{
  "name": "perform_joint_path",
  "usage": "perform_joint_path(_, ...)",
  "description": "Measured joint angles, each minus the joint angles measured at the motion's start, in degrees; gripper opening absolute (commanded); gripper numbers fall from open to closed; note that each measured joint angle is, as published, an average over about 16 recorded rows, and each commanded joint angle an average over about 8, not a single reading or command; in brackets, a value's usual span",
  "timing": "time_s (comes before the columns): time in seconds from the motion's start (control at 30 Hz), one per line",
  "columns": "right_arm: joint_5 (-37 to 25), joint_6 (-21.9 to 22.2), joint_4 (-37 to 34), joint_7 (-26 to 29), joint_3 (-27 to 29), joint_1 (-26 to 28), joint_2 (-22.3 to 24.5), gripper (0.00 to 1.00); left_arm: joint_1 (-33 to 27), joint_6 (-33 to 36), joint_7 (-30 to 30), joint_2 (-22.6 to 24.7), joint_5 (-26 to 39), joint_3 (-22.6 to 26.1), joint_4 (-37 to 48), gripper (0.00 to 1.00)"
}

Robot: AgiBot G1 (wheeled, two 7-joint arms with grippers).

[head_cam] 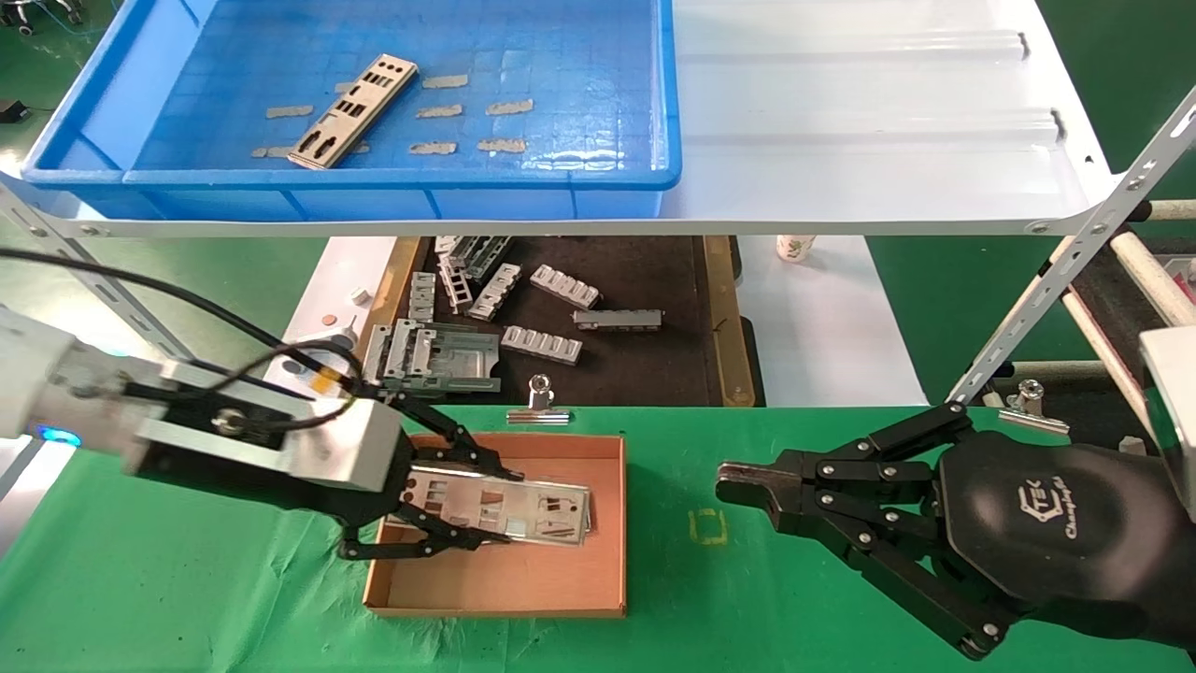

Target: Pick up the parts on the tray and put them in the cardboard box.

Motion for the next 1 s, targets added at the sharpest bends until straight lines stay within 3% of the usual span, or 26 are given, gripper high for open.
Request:
perform_joint_path(0.5, 0.0, 0.0, 0.0, 0.0, 0.0, 0.0, 0.0, 0.0, 7.22, -9.55, 2.45, 4.64, 3.42, 2.01, 5.57, 0.0)
perform_joint_path(1.0, 0.0, 0.0, 0.0, 0.0, 0.0, 0.0, 0.0, 0.0, 9.29, -14.84, 3.93, 9.49, 4.17, 2.21, 12.27, 0.0)
